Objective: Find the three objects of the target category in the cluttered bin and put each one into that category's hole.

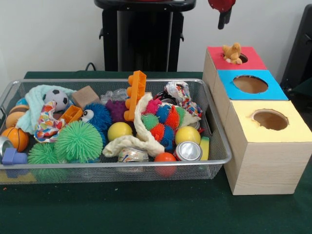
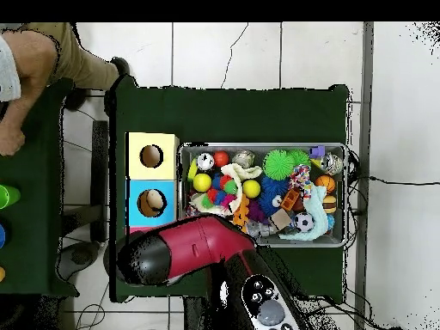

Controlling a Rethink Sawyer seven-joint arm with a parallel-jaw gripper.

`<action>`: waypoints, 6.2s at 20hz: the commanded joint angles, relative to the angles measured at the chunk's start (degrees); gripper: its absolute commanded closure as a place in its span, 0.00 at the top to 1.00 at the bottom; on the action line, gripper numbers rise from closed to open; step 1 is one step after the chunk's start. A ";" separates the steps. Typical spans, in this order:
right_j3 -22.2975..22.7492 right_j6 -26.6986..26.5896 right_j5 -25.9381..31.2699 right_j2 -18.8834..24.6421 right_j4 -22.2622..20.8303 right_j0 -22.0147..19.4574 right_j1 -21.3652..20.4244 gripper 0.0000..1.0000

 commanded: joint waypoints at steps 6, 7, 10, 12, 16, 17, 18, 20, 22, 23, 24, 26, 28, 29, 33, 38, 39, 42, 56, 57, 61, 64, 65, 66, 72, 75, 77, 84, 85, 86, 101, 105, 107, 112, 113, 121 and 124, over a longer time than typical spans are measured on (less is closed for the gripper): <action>-1.72 0.68 4.86 2.44 -0.64 0.65 2.02 0.00; -1.66 0.69 4.43 2.44 -0.72 0.67 2.13 0.00; -2.64 1.31 3.29 2.15 -1.29 1.45 3.70 0.00; -2.94 1.88 1.44 1.89 -1.62 1.85 5.20 0.00; -2.90 2.49 -1.18 1.32 -2.32 2.29 7.05 0.00; -2.93 2.36 -1.47 1.32 -2.51 2.34 7.31 0.00; -2.61 2.21 -2.12 1.37 -2.60 2.22 7.60 0.00; -2.20 2.41 -4.13 1.19 -3.10 2.18 8.39 0.00; -2.03 2.25 -4.91 1.17 -3.46 2.02 8.96 0.00; -1.95 2.09 -5.06 1.24 -3.57 1.95 9.23 0.00; -1.73 2.12 -5.58 1.33 -3.72 1.97 9.54 0.00; -1.46 2.52 -6.82 1.16 -4.14 1.89 9.87 0.00; -1.67 2.65 -6.90 1.19 -4.19 1.96 9.84 0.00; -1.88 2.77 -6.87 1.21 -4.20 2.10 9.74 0.00; -3.30 3.02 -6.91 0.67 -4.64 2.69 10.51 0.00; -3.93 3.18 -6.69 0.23 -4.85 3.12 10.70 0.00; -3.99 3.16 -6.79 0.19 -4.92 3.16 10.81 0.00; -3.90 3.38 -7.40 0.11 -4.96 3.30 10.81 0.00; -4.03 3.71 -9.93 -0.29 -7.12 2.99 12.09 0.00; -4.18 3.77 -10.17 -0.32 -7.23 2.98 12.19 0.00; -4.48 3.91 -10.28 -0.38 -7.58 3.02 12.58 0.00; -4.50 4.23 -10.25 -0.23 -7.64 3.08 12.40 0.00; -4.39 4.30 -10.31 -0.18 -7.74 3.06 12.32 0.00; -4.34 4.36 -10.44 -0.25 -7.98 3.14 12.34 0.00; -5.18 4.72 -10.83 -0.57 -8.73 3.58 13.05 0.00; -5.57 4.68 -10.43 -0.58 -8.81 3.91 13.11 0.00; -6.07 4.74 -9.98 -0.72 -8.82 4.19 13.22 0.00; -7.13 4.40 -8.29 -0.75 -8.47 4.71 13.08 0.00; -7.18 4.42 -8.39 -0.80 -8.49 4.73 13.00 0.00; -7.11 4.37 -8.50 -0.79 -8.51 4.68 12.94 0.00; -8.92 1.67 -8.00 -0.41 -9.33 3.27 14.78 0.00; -10.06 0.97 -7.05 -0.30 -9.32 3.05 15.28 0.00; -10.58 0.85 -6.89 -0.29 -9.35 3.09 15.63 0.00; -10.92 0.69 -7.39 -0.27 -9.51 2.81 16.23 0.00; -10.95 0.67 -7.42 -0.26 -9.55 2.83 16.35 0.00; -10.15 0.65 -8.54 -0.32 -10.17 2.19 16.34 0.00; -9.62 0.79 -8.78 -0.05 -10.06 2.02 15.95 0.00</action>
